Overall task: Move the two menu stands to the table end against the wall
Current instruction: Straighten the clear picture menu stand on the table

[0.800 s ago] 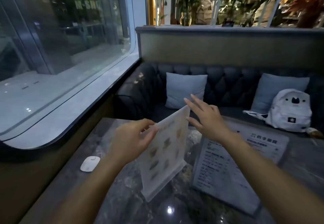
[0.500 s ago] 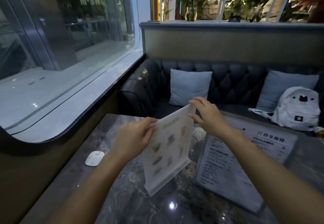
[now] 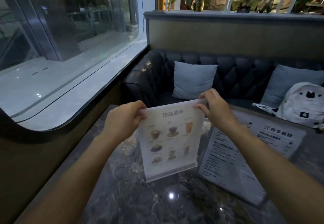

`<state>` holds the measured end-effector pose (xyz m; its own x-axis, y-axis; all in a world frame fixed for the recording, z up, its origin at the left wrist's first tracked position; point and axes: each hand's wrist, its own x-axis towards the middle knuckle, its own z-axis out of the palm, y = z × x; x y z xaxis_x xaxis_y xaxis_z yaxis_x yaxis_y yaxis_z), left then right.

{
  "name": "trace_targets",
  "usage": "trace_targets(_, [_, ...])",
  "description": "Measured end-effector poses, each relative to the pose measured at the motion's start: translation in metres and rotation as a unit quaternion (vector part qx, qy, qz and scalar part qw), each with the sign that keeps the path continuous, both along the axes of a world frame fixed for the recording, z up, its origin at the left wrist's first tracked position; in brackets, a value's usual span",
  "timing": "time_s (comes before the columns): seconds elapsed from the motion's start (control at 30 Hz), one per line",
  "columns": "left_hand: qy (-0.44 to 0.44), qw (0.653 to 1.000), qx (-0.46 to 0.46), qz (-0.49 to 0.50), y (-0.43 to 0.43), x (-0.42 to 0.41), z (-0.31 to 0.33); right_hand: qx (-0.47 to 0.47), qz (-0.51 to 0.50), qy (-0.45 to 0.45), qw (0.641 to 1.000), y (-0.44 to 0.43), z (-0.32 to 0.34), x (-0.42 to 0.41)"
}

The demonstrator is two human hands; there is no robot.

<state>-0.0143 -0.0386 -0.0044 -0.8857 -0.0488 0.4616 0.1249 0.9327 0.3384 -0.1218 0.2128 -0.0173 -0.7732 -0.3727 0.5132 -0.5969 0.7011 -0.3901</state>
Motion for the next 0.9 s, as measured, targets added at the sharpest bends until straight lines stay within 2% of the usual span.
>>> trace_targets(0.17, [0.005,0.999,-0.035,0.015,-0.011,-0.008,0.001,-0.012,0.011,-0.002,1.0,-0.004,0.0,0.003])
trace_targets(0.3, [-0.012,1.0,0.003,0.015,-0.024,-0.022,0.0,-0.008,0.03,0.016,0.999,-0.006,-0.001,0.006])
trace_targets(0.9, [-0.043,0.997,0.031,-0.055,-0.045,-0.035,-0.001,-0.009,0.06,0.05,0.997,-0.002,-0.001,0.036])
